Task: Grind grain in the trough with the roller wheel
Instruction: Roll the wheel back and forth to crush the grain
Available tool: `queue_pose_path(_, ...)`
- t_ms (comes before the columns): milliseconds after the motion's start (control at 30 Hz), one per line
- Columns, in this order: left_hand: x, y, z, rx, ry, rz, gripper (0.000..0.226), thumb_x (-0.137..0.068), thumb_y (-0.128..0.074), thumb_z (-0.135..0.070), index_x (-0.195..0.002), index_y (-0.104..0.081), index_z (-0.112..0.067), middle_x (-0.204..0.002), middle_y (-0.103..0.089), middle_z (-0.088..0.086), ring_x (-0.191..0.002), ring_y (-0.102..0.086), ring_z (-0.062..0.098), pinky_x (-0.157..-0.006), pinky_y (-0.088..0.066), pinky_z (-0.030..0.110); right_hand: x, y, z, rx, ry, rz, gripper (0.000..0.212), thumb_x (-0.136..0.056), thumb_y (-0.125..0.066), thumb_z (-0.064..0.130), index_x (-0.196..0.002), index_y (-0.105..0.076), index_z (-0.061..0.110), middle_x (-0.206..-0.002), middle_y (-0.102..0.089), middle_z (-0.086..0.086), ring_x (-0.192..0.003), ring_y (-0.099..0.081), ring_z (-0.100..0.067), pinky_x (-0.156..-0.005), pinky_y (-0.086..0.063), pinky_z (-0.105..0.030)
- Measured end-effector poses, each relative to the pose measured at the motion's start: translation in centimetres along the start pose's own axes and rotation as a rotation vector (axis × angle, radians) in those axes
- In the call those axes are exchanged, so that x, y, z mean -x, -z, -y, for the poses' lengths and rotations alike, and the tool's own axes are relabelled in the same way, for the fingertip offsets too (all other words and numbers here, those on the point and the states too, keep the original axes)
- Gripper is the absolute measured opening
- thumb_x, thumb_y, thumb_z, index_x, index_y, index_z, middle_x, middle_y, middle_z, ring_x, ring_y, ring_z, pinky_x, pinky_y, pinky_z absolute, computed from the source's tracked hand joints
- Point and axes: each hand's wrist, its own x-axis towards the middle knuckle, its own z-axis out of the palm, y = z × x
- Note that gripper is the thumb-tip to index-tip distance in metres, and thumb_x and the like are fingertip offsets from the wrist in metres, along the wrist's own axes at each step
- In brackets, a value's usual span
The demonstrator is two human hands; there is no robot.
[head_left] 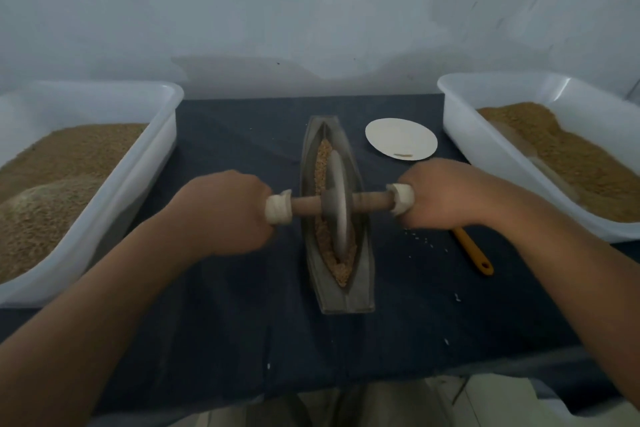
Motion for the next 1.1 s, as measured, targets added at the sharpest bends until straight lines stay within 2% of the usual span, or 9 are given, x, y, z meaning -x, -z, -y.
queue_pose_path(200, -7.7, 1.1, 0.4, -0.005, 0.174, -0.074, 0.030, -0.075, -0.056, -0.053, -0.074, -0.062, -0.024, -0.078, -0.065, -0.005, -0.067, -0.059, 0.019, -0.063, -0.047, 0.034, -5.9, -0.2, 0.7, 0.175, -0.064, -0.617, 0.028, -0.082, -0.058, 0.044, -0.064, -0.048, 0.025, -0.058, -0.049, 0.007, -0.053, -0.048, -0.016, -0.050, -0.038, -0.029)
queue_pose_path(400, -4.2, 0.1, 0.2, -0.018, 0.096, -0.072, 0.025, -0.077, -0.057, -0.052, -0.073, -0.060, -0.027, -0.073, -0.063, -0.009, -0.064, -0.059, 0.014, -0.057, -0.044, 0.031, -3.6, 0.7, 0.5, 0.136, -0.042, -0.271, 0.030, -0.084, -0.059, 0.053, -0.070, -0.061, 0.027, -0.067, -0.061, 0.006, -0.064, -0.058, -0.013, -0.055, -0.043, -0.030)
queue_pose_path(500, 0.3, -1.1, -0.1, -0.060, 0.032, -0.135, 0.028, -0.072, -0.054, -0.059, -0.067, -0.054, -0.031, -0.060, -0.055, -0.012, -0.053, -0.052, 0.007, -0.047, -0.031, 0.024, 0.2, -0.1, 0.3, 0.097, -0.009, -0.105, 0.040, -0.065, -0.050, 0.068, -0.070, -0.066, 0.032, -0.062, -0.065, 0.013, -0.051, -0.058, -0.005, -0.046, -0.039, -0.026)
queue_pose_path(533, 0.7, -1.4, -0.1, -0.065, 0.030, -0.149, 0.029, -0.072, -0.054, -0.060, -0.066, -0.053, -0.031, -0.058, -0.054, -0.013, -0.052, -0.051, 0.006, -0.047, -0.028, 0.023, 0.5, -0.1, 0.2, 0.092, 0.001, -0.104, 0.041, -0.059, -0.045, 0.072, -0.074, -0.066, 0.040, -0.063, -0.065, 0.022, -0.049, -0.058, -0.004, -0.045, -0.038, -0.025)
queue_pose_path(600, -0.4, -1.5, 0.1, -0.055, 0.052, -0.151, 0.029, -0.072, -0.053, -0.059, -0.066, -0.055, -0.031, -0.059, -0.055, -0.013, -0.053, -0.052, 0.008, -0.048, -0.031, 0.023, -0.5, 0.1, 0.2, 0.097, 0.007, -0.170, 0.042, -0.065, -0.048, 0.072, -0.068, -0.065, 0.034, -0.057, -0.063, 0.010, -0.052, -0.058, -0.003, -0.046, -0.039, -0.026)
queue_pose_path(733, -6.5, -0.1, 0.5, -0.025, 0.163, -0.174, 0.036, -0.082, -0.050, -0.058, -0.070, -0.058, -0.025, -0.070, -0.059, -0.008, -0.062, -0.057, 0.018, -0.059, -0.046, 0.032, -5.3, 0.2, 0.4, 0.193, -0.014, -0.561, 0.032, -0.083, -0.056, 0.049, -0.063, -0.048, 0.026, -0.058, -0.047, 0.008, -0.052, -0.042, -0.011, -0.051, -0.036, -0.029)
queue_pose_path(800, -8.8, 0.6, 0.8, -0.021, 0.192, -0.172, 0.037, -0.084, -0.053, -0.058, -0.073, -0.060, -0.024, -0.076, -0.063, -0.004, -0.066, -0.058, 0.021, -0.063, -0.049, 0.034, -6.6, 1.0, 0.7, 0.228, -0.070, -0.559, 0.030, -0.081, -0.055, 0.049, -0.062, -0.046, 0.028, -0.059, -0.048, 0.008, -0.052, -0.042, -0.014, -0.053, -0.036, -0.029)
queue_pose_path(967, -5.0, 0.5, 0.5, 0.014, 0.084, -0.001, 0.028, -0.079, -0.056, -0.053, -0.074, -0.063, -0.026, -0.074, -0.064, -0.008, -0.066, -0.060, 0.013, -0.059, -0.047, 0.031, -3.8, 1.6, 0.7, 0.146, -0.032, -0.222, 0.023, -0.084, -0.062, 0.048, -0.071, -0.060, 0.028, -0.070, -0.063, 0.006, -0.064, -0.057, -0.012, -0.056, -0.043, -0.030)
queue_pose_path(1100, 0.8, -0.6, 0.4, 0.020, -0.005, -0.010, 0.028, -0.066, -0.051, -0.058, -0.069, -0.059, -0.032, -0.062, -0.059, -0.014, -0.058, -0.056, 0.003, -0.050, -0.037, 0.024, 1.1, 0.7, 0.6, 0.053, 0.033, 0.002, 0.036, -0.058, -0.050, 0.067, -0.075, -0.066, 0.039, -0.065, -0.066, 0.017, -0.056, -0.062, -0.005, -0.047, -0.038, -0.026)
